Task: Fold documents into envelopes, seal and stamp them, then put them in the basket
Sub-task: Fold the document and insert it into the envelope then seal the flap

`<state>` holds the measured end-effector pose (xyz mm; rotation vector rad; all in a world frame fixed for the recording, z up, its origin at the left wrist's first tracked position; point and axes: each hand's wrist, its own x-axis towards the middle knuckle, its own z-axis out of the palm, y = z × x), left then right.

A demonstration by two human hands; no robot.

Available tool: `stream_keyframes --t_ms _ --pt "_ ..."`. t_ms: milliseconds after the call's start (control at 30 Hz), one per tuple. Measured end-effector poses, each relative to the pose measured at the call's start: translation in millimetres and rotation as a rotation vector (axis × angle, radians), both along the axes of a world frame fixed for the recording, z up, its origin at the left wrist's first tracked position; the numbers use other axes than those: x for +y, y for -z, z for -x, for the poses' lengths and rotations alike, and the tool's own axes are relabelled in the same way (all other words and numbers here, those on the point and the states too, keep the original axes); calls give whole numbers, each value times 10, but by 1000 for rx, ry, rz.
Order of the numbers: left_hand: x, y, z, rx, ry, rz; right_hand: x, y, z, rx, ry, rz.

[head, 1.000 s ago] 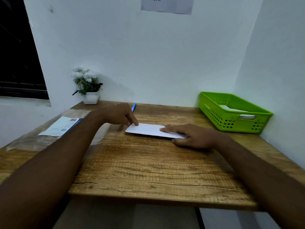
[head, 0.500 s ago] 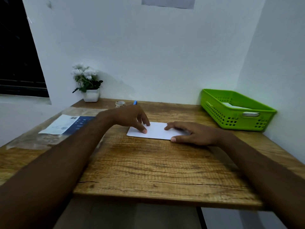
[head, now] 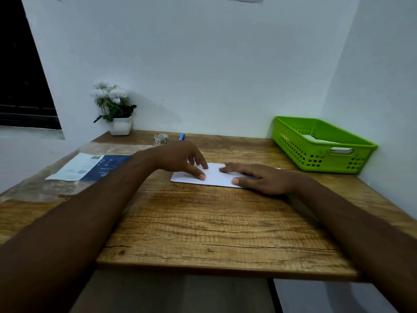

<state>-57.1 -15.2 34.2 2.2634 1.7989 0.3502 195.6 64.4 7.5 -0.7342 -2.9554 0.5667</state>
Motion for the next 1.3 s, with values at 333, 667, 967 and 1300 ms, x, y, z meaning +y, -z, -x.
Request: stream_keyframes --t_ms 333,667,967,1300 --pt "44 -2 0 7 -27 30 101 -51 -84 -79 -10 69" --pt "47 -4 33 -16 -21 56 377 -76 -327 -65 18 69" --pt "41 -1 144 -51 -45 -42 474 -71 -376 98 59 -148" --pt "170 150 643 -3 -439 -475 339 -6 -98 397 91 -203"
